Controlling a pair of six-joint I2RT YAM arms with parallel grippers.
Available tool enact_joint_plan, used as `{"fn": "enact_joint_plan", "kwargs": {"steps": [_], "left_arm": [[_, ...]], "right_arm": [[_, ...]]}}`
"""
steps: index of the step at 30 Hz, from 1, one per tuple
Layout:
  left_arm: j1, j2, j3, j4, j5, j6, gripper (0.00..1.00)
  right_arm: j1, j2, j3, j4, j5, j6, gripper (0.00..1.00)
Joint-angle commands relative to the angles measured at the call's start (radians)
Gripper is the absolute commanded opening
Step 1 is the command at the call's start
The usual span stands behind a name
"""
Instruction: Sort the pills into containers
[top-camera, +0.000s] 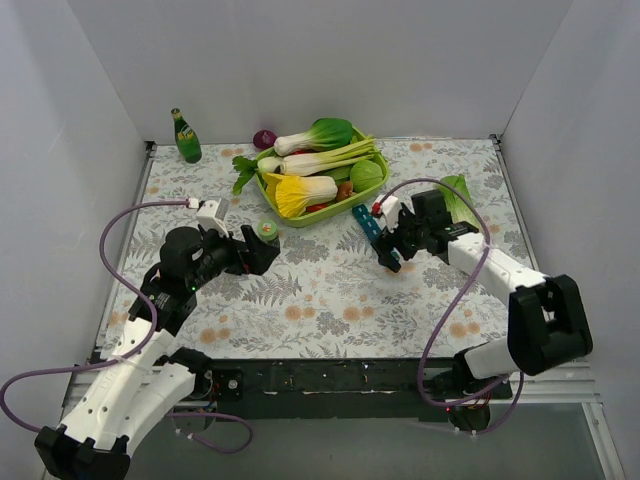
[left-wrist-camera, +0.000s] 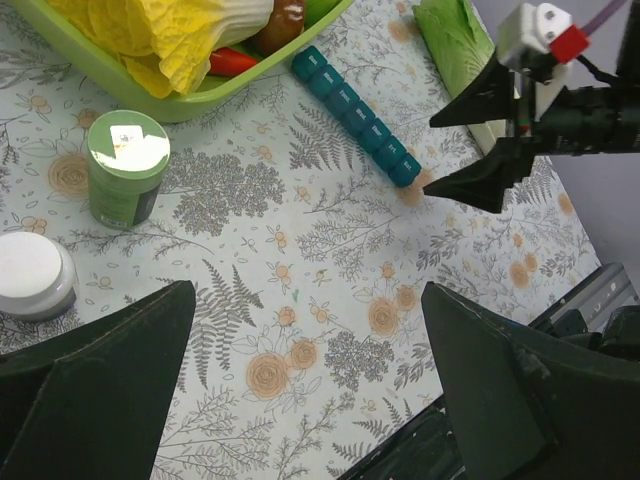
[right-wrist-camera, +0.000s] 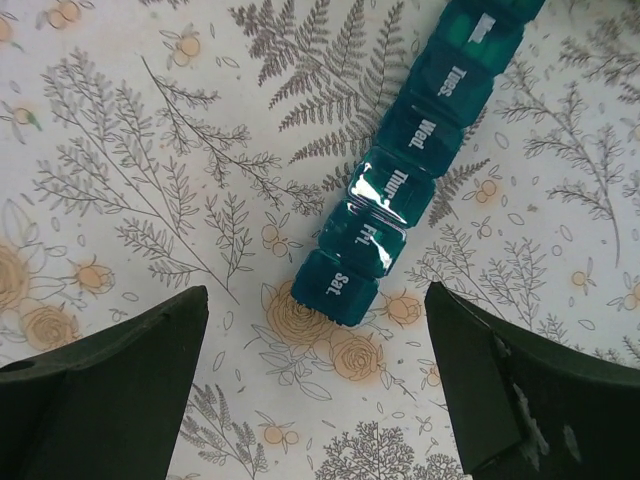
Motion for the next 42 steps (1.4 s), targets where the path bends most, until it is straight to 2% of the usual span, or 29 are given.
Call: {"fn": "enact_joint_plan", "kwargs": {"steps": [1, 7, 9, 13, 16, 17, 22, 25, 26, 30, 34, 37, 42], "left_arm": [[0.001, -0.037, -0.03, 0.007, 0.013, -0.012, 0.98], [0.001, -0.069, -0.051, -0.008, -0.001, -0.02, 0.98], [0.001, -0.073, -0.05, -0.011, -0.001, -0.018, 0.98], [0.002, -0.077, -0.04, -0.016, 0.002, -0.01, 0.98], [0.002, -0.086, -0.047, -0.002, 0.04, 0.02, 0.98], [0.001, -0.089, -0.051, 0.007, 0.057, 0.028, 0.98], [0.0, -0.139, -0.096, 0.082, 0.227, 0.095, 0.98], [0.001, -0.176, -0.149, 0.157, 0.429, 0.164, 0.98], [0.0, -0.185, -0.168, 0.186, 0.539, 0.183, 0.98], [0.0, -0.201, -0.226, 0.263, 0.667, 0.267, 0.98], [-0.001, -0.202, -0.254, 0.263, 0.744, 0.39, 0.98], [-0.01, -0.19, -0.269, 0.262, 0.773, 0.472, 0.97], [-0.055, -0.141, -0.294, 0.229, 0.697, 0.591, 0.93]], "right_arm": [[0.057, 0.118, 0.041, 0.125, 0.181, 0.038, 0.96], [0.064, 0.272, 0.119, 0.142, 0.25, 0.088, 0.94], [0.064, 0.301, 0.133, 0.141, 0.252, 0.098, 0.9], [0.064, 0.338, 0.15, 0.116, 0.241, 0.099, 0.78], [0.064, 0.338, 0.144, 0.104, 0.221, 0.092, 0.66], [0.063, 0.338, 0.143, 0.097, 0.212, 0.09, 0.59], [0.064, 0.304, 0.113, 0.074, 0.176, 0.061, 0.51], [0.07, 0.262, 0.071, 0.055, 0.126, -0.006, 0.45], [0.083, 0.249, 0.054, 0.049, 0.101, -0.067, 0.45], [0.118, 0.171, -0.035, -0.011, 0.012, -0.227, 0.43], [0.15, 0.061, -0.107, -0.101, -0.11, -0.42, 0.43], [0.178, -0.002, -0.143, -0.17, -0.14, -0.561, 0.43], [0.216, -0.055, -0.193, -0.232, -0.153, -0.721, 0.45]]}}
